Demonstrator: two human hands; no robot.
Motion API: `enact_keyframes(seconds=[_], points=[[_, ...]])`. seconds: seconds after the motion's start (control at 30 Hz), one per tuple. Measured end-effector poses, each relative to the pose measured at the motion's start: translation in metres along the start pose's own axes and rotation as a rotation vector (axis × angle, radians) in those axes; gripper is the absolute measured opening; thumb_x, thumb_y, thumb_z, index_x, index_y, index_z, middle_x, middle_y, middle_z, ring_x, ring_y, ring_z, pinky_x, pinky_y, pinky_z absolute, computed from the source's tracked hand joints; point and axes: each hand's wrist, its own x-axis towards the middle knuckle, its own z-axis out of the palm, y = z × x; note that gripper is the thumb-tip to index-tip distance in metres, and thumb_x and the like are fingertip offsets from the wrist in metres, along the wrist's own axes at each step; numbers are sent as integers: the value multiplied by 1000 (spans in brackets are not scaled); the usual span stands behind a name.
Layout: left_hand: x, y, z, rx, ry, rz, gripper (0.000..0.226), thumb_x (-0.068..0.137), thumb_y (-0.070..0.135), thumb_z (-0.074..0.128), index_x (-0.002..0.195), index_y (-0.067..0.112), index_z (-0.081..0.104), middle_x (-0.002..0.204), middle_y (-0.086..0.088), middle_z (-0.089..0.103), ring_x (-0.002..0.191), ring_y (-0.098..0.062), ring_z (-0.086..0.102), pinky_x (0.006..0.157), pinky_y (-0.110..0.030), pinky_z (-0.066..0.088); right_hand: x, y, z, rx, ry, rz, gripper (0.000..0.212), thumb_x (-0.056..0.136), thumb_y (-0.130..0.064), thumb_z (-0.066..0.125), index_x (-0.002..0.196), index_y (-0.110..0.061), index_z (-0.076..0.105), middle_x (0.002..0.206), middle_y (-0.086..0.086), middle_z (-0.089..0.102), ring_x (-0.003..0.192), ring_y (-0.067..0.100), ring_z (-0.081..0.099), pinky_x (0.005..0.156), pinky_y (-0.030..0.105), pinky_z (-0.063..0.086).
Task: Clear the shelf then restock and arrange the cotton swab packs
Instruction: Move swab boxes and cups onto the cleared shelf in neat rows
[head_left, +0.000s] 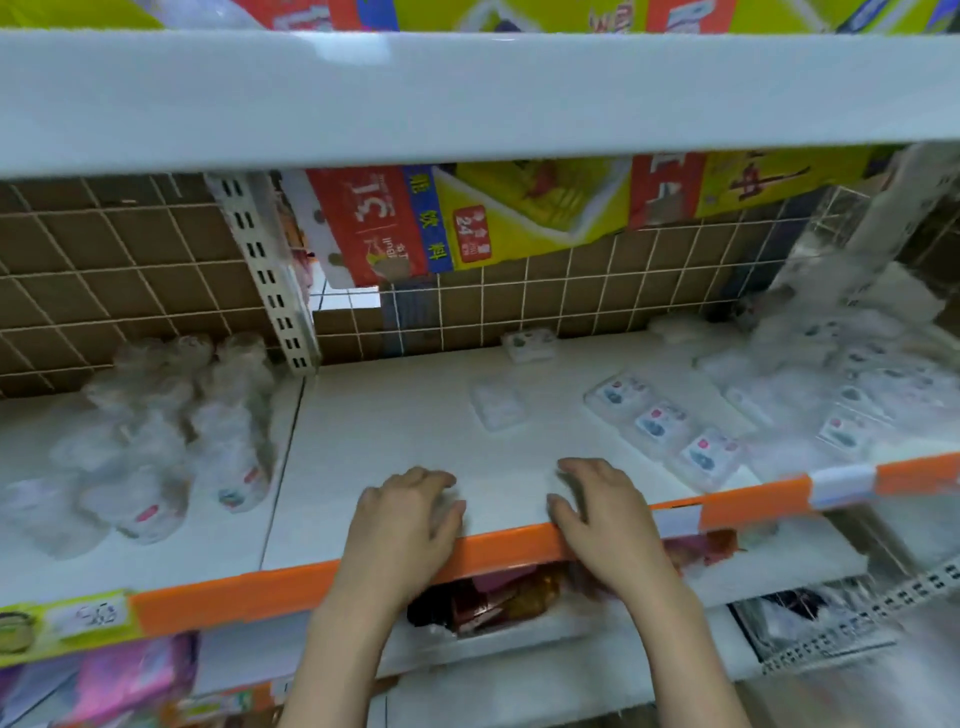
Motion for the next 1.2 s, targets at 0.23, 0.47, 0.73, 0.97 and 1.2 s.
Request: enact_keyframes(seconds=[0.23,0.47,0.73,0.97,1.2], points=[[19,2,7,31,6,-53,46,88,46,36,122,25,59,121,5,60,111,-19,55,89,-31,40,15,14,-3,22,-43,-18,49,88,-40,43,131,-17,50,129,2,53,118,21,47,98,30,35],[69,2,5,29,0,-35,33,92,40,48,118,23,60,121,-1,57,107,-24,53,88,-35,44,39,11,-4,24,4,-32,41,93,-30,51,133,-18,49,133,0,51,121,19,45,101,30,34],[131,14,26,51,-195,-94,93,78,64,59,149,26,13,156,-7,13,140,-32,17,107,-44,27,45,27,-15,33,96,7,39,91,-31,51,128,-18,54,129,2,54,118,21,47,99,32,36],[158,30,52,29,-309,-136,120,68,65,69,150,25,-9,157,-8,-15,144,-29,-9,114,-45,14,58,51,-37,28,126,-31,40,91,-27,55,130,-16,53,129,6,54,118,24,47,99,34,38],[180,40,60,11,-289,-239,109,70,63,68,150,20,7,151,-10,21,138,-33,14,109,-38,23,77,91,-62,67,158,-117,41,80,-28,52,116,-11,63,112,9,63,101,30,56,84,38,49]])
